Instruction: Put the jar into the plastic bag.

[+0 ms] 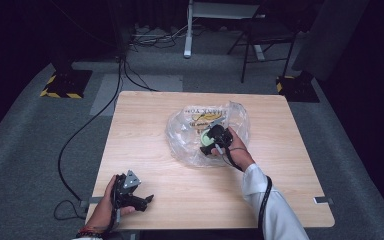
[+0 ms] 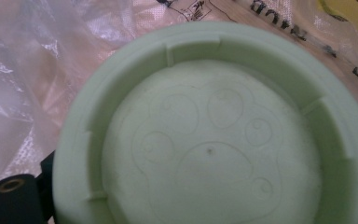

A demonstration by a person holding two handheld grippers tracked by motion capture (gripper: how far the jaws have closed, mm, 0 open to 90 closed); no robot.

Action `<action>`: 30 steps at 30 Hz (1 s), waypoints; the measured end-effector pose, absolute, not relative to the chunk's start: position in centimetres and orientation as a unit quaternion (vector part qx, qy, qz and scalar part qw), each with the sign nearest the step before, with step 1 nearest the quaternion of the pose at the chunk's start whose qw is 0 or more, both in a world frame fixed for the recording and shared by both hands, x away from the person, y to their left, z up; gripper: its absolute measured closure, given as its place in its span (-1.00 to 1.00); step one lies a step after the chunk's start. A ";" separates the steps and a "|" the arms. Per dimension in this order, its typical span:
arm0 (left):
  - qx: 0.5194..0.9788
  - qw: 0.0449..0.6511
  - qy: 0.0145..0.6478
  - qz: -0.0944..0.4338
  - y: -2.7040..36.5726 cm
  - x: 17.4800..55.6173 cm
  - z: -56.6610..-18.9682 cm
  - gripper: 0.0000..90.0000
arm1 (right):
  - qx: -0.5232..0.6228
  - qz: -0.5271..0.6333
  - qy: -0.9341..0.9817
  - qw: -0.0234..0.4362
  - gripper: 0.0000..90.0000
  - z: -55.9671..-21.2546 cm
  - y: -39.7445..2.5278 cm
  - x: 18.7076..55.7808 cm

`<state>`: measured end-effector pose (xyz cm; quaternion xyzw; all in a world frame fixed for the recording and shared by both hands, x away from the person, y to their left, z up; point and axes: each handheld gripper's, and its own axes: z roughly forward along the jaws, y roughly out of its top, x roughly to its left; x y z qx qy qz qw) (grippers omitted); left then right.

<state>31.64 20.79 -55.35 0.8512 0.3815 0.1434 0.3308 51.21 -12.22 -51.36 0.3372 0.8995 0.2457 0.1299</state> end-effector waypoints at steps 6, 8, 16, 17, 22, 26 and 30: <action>0.851 0.331 0.381 0.143 20.8 31.6 -55.3 -1.00 | 0.332 0.238 0.905 0.120 -0.77 -51.4 -12.3 51.2; 0.851 0.331 0.381 0.143 20.8 31.6 -55.3 -1.00 | 0.332 0.236 0.905 0.120 -0.77 -51.4 -12.3 51.2; 0.851 0.331 0.381 0.143 20.8 31.6 -55.3 -1.00 | 0.330 0.229 0.909 0.113 -0.77 -51.3 -12.3 51.2; 0.851 0.331 0.381 0.143 20.8 31.6 -55.3 -1.00 | 0.328 0.229 0.910 0.112 -0.77 -51.3 -12.3 51.2; 0.851 0.331 0.381 0.143 20.8 31.6 -55.3 -1.00 | 0.329 0.230 0.909 0.113 -0.81 -51.2 -12.4 51.2; 0.852 0.330 0.381 0.143 20.8 31.6 -55.3 -1.00 | 0.328 0.237 0.907 0.116 -0.82 -50.7 -12.4 51.1; 0.851 0.330 0.381 0.143 20.8 31.6 -55.3 -1.00 | 0.327 0.241 0.906 0.116 -0.87 -50.4 -12.5 51.0</action>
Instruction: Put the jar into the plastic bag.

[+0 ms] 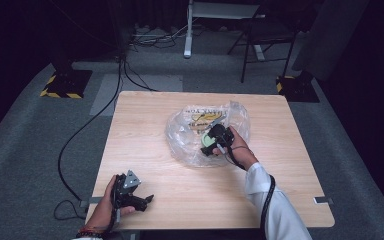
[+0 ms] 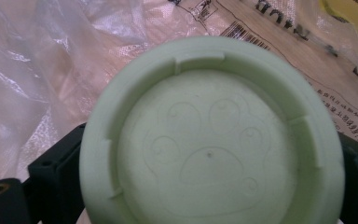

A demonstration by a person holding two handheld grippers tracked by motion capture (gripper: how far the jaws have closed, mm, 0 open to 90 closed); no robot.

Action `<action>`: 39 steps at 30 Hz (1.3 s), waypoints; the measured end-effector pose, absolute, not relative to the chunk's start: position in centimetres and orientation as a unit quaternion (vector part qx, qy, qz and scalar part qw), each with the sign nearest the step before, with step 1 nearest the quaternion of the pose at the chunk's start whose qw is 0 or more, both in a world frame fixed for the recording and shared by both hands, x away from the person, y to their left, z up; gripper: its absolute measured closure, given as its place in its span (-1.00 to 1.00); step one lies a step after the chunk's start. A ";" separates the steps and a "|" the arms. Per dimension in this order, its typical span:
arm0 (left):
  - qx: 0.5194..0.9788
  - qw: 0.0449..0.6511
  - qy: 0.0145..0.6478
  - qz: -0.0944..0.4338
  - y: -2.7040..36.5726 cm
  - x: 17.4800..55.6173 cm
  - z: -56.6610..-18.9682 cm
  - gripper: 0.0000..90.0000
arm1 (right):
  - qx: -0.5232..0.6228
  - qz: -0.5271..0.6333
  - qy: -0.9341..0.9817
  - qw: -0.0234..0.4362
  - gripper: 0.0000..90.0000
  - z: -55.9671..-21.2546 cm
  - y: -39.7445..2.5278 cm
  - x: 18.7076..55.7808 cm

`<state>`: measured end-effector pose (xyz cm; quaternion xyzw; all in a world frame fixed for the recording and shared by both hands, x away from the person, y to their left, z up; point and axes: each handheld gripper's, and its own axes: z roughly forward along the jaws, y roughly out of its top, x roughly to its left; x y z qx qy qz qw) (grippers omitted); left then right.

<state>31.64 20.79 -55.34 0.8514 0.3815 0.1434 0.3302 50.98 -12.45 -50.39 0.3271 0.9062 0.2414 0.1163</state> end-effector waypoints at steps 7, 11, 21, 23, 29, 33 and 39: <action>0.851 0.330 0.381 0.143 20.8 31.6 -55.3 -1.00 | 0.322 0.243 0.906 0.125 -0.91 -49.6 -12.6 50.6; 0.851 0.331 0.381 0.143 20.8 31.6 -55.3 -1.00 | 0.317 0.245 0.907 0.130 -0.91 -49.0 -12.8 50.3; 0.851 0.331 0.381 0.143 20.8 31.6 -55.3 -1.00 | 0.306 0.253 0.906 0.147 -0.91 -47.3 -13.7 49.4; 0.851 0.331 0.381 0.143 20.8 31.6 -55.3 -1.00 | 0.305 0.256 0.905 0.153 -0.91 -47.0 -13.9 49.0; 0.851 0.331 0.381 0.143 20.8 31.6 -55.3 -1.00 | 0.299 0.264 0.902 0.166 -0.91 -45.9 -15.0 47.7; 0.851 0.331 0.382 0.143 20.8 31.6 -55.3 -1.00 | 0.297 0.267 0.900 0.177 -0.91 -45.4 -16.1 46.8; 0.851 0.331 0.381 0.143 20.8 31.6 -55.3 -1.00 | 0.290 0.274 0.896 0.196 -0.91 -44.9 -18.0 45.3</action>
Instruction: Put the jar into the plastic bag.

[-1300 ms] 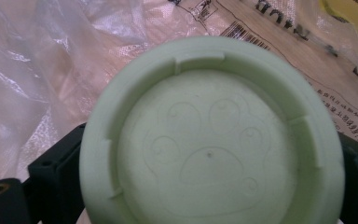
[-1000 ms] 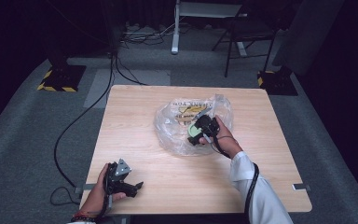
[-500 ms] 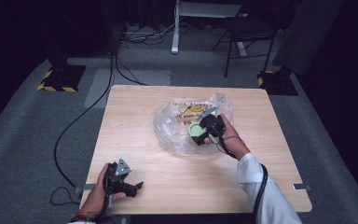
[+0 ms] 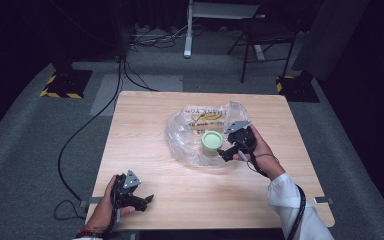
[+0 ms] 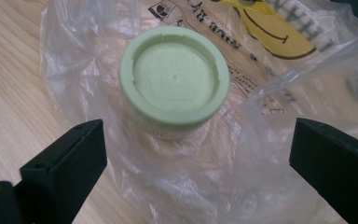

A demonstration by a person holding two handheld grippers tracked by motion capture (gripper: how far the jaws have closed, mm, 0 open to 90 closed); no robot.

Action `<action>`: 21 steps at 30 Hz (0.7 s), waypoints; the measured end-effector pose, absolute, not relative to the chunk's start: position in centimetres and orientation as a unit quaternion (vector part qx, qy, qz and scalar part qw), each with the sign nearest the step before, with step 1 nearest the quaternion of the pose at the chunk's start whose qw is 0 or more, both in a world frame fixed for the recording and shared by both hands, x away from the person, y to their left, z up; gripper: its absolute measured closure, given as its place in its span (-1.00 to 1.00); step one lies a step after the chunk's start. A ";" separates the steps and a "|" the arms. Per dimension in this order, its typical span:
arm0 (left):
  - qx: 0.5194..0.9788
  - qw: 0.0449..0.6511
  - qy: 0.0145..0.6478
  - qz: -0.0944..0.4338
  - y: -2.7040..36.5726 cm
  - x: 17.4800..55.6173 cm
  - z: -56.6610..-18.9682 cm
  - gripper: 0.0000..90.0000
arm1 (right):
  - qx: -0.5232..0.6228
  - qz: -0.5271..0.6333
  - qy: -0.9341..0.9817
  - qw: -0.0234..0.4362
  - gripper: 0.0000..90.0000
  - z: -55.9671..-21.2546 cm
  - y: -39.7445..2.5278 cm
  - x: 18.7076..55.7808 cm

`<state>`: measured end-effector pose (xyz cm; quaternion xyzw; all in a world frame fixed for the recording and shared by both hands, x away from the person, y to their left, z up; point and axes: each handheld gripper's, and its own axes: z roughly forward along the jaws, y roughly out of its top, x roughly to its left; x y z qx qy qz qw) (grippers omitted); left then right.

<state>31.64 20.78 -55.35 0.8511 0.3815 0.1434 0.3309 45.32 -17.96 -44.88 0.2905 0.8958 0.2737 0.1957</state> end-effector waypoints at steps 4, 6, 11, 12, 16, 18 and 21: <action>0.851 0.331 0.382 0.143 20.8 31.6 -55.4 -1.00 | 0.281 0.277 0.895 0.207 -0.92 -44.8 -19.1 44.1; 0.851 0.331 0.381 0.143 20.8 31.6 -55.3 -1.00 | 0.276 0.279 0.894 0.216 -0.92 -44.7 -19.9 43.4; 0.851 0.330 0.382 0.143 20.8 31.6 -55.3 -1.00 | 0.265 0.279 0.894 0.231 -0.92 -44.9 -21.3 42.0; 0.851 0.331 0.382 0.143 20.8 31.6 -55.3 -1.00 | 0.262 0.279 0.894 0.234 -0.92 -45.0 -21.7 41.7; 0.851 0.331 0.382 0.143 20.8 31.6 -55.3 -1.00 | 0.260 0.278 0.893 0.241 -0.92 -45.4 -23.0 40.8; 0.851 0.330 0.382 0.143 20.8 31.6 -55.3 -1.00 | 0.262 0.277 0.891 0.245 -0.92 -45.7 -23.6 40.3; 0.851 0.330 0.382 0.143 20.8 31.6 -55.3 -1.00 | 0.260 0.271 0.891 0.254 -0.92 -46.2 -24.5 39.8</action>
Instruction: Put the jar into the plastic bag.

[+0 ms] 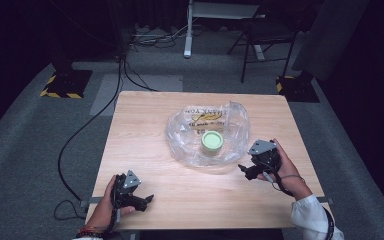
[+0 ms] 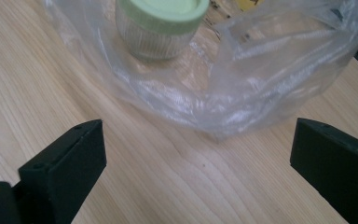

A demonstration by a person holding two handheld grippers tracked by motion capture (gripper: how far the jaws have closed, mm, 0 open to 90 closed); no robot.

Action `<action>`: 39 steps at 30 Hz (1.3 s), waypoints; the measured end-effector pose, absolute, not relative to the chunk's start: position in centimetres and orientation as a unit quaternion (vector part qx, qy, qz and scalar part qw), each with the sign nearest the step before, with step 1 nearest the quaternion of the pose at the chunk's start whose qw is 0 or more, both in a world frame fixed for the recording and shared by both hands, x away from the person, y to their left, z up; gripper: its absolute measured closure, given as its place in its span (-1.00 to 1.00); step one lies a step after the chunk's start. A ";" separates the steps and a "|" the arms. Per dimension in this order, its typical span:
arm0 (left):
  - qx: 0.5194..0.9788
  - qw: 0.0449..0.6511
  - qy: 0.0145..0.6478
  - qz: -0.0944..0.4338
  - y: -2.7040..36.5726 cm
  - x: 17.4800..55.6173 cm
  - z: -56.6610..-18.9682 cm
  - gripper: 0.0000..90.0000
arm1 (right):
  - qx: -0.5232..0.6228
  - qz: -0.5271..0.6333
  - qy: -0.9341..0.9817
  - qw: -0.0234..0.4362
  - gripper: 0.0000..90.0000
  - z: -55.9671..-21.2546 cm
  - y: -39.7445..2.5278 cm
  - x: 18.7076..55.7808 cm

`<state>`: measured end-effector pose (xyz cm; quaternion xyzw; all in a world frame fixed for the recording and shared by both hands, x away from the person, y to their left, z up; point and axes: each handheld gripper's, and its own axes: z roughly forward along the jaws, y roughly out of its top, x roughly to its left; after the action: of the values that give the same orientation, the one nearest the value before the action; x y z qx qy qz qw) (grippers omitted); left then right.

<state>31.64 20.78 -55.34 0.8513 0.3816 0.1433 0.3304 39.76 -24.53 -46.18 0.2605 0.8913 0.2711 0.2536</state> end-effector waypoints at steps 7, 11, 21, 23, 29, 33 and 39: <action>0.851 0.330 0.382 0.143 20.8 31.6 -55.3 -1.00 | 0.264 0.263 0.890 0.264 -0.92 -47.5 -26.6 38.5; 0.851 0.330 0.383 0.143 20.8 31.7 -55.3 -1.00 | 0.274 0.268 0.886 0.262 -0.93 -48.2 -27.7 37.8; 0.851 0.330 0.384 0.143 20.8 31.7 -55.3 -1.00 | 0.311 0.262 0.877 0.255 -0.93 -50.5 -31.2 36.4; 0.851 0.330 0.384 0.143 20.8 31.7 -55.3 -1.00 | 0.320 0.262 0.875 0.251 -0.93 -50.9 -31.9 36.2; 0.851 0.330 0.384 0.143 20.8 31.7 -55.3 -1.00 | 0.340 0.261 0.870 0.242 -0.93 -52.0 -33.7 35.3; 0.851 0.330 0.383 0.143 20.8 31.7 -55.3 -1.00 | 0.355 0.259 0.867 0.237 -0.93 -52.7 -34.8 34.8; 0.851 0.330 0.383 0.143 20.8 31.7 -55.3 -1.00 | 0.379 0.267 0.857 0.225 -0.93 -53.6 -36.3 34.1</action>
<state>31.70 20.76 -55.34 0.8505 0.3834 0.1433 0.3303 34.15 -36.32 -53.57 0.3789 0.8570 0.2671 0.2250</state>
